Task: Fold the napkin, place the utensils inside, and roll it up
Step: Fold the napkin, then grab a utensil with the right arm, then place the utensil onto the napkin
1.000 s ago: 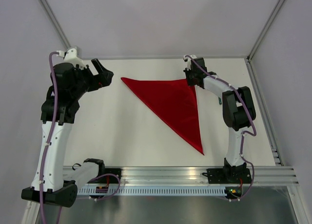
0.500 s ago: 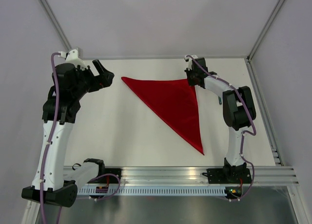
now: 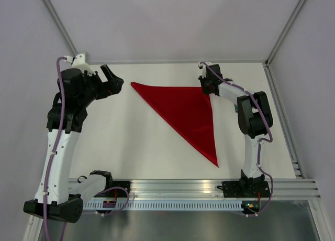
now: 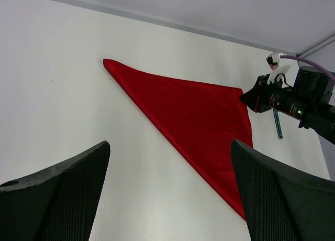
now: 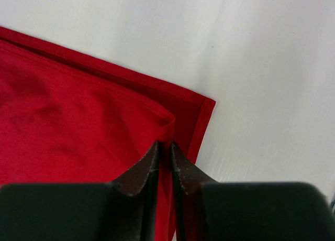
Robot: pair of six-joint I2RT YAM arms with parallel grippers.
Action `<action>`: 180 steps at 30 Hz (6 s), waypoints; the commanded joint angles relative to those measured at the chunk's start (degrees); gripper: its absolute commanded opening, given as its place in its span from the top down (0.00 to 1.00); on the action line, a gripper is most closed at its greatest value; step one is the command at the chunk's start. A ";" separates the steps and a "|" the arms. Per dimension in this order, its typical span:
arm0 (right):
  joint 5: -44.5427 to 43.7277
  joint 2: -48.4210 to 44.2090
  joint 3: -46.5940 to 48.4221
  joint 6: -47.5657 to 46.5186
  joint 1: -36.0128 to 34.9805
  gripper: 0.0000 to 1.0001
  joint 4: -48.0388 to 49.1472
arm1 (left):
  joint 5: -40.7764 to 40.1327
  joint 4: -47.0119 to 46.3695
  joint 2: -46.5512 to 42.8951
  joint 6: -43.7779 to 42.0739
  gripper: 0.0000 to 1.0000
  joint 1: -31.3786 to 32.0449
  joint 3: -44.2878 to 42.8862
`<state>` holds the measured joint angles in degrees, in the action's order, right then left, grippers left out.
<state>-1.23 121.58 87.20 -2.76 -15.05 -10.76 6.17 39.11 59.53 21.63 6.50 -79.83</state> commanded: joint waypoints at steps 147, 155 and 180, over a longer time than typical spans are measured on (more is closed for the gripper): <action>8.71 0.24 0.25 11.64 -24.33 0.99 -14.46 | 7.10 -7.74 -1.96 3.51 0.00 -0.09 9.43; 9.41 -0.20 0.60 11.64 -24.41 0.85 -15.07 | 7.01 -7.74 -1.61 3.16 0.00 -0.09 9.26; 15.73 -15.48 6.59 8.92 -10.74 0.52 -23.95 | 5.63 -19.60 2.52 2.11 0.00 14.18 11.81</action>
<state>12.25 113.19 91.61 5.89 -32.88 -31.29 15.07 25.21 60.42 24.16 12.01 -68.55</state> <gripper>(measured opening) 0.476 0.993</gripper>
